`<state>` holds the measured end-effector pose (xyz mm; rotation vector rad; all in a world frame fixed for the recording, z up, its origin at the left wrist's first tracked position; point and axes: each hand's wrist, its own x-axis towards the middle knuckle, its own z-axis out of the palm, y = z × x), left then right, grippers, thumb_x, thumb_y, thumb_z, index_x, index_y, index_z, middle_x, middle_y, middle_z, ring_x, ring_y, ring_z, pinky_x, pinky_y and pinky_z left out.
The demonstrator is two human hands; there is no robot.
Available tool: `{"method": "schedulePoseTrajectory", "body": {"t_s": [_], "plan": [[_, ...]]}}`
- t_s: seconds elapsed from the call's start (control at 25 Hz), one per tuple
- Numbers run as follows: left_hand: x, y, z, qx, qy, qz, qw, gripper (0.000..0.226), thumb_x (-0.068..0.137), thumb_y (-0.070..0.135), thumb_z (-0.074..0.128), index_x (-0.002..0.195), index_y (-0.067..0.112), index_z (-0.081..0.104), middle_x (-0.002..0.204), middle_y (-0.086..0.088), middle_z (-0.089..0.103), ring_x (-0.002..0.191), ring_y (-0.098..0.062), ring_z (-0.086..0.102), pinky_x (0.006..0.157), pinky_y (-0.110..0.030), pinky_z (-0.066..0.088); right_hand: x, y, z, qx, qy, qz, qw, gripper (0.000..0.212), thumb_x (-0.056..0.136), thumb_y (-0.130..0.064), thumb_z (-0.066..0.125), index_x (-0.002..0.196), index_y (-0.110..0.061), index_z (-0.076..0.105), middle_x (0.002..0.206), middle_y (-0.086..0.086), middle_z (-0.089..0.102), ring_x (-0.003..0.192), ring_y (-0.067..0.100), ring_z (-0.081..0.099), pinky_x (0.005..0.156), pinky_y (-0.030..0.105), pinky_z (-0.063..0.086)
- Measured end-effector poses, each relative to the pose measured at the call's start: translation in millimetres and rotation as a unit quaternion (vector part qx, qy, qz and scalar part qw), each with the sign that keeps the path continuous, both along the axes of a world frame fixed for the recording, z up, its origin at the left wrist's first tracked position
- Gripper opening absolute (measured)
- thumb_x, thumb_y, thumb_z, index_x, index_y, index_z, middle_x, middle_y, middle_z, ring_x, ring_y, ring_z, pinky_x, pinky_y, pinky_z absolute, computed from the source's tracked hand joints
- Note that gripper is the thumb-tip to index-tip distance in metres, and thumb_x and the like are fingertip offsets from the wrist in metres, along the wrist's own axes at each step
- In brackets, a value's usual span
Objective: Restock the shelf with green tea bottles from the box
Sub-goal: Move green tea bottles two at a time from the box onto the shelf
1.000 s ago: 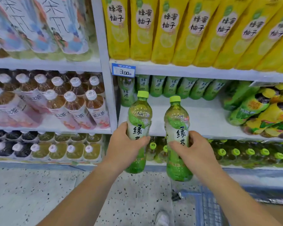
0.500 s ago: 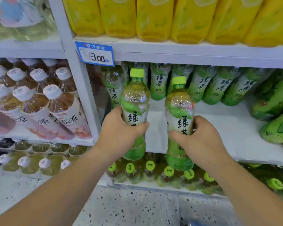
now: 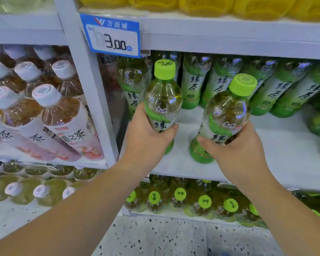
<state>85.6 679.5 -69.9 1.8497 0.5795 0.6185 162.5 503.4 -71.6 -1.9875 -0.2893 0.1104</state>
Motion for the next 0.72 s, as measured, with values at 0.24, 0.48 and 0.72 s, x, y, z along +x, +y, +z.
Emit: {"method": "schedulePoseTrajectory", "body": {"t_s": [0.24,0.48,0.72], "plan": [[-3,3,-18,-0.016,-0.062,-0.026,0.998,0.060,0.077,0.017,0.088,0.117,0.043,0.051,0.111,0.027,0.066,0.105,0.012,0.060,0.082,-0.002,0.042,-8,2,-16,0.035,-0.021,0.021,0.999,0.059,0.063,-0.042,0.092,0.106,-0.047,0.051,0.106,-0.029,0.068,0.098,-0.006,0.066,0.078,0.017,0.054],[-19,12,-44,-0.029,0.040,-0.086,0.995,0.083,0.074,0.020,0.090,0.142,0.037,0.046,0.130,0.015,0.054,0.120,0.006,0.052,0.101,-0.017,0.047,-12,-14,-30,0.012,0.023,0.045,0.999,0.070,0.059,-0.055,0.087,0.117,-0.054,0.049,0.123,-0.030,0.062,0.116,-0.011,0.055,0.094,0.017,0.042],[-25,12,-62,0.022,0.076,-0.005,0.997,0.060,0.075,0.029,0.090,0.127,0.028,0.060,0.122,0.006,0.061,0.110,0.001,0.059,0.100,-0.019,0.048,-13,-11,-57,-0.043,0.000,0.014,0.999,0.043,0.073,-0.036,0.088,0.097,-0.049,0.055,0.097,-0.047,0.061,0.094,-0.023,0.058,0.071,-0.005,0.040]]}}
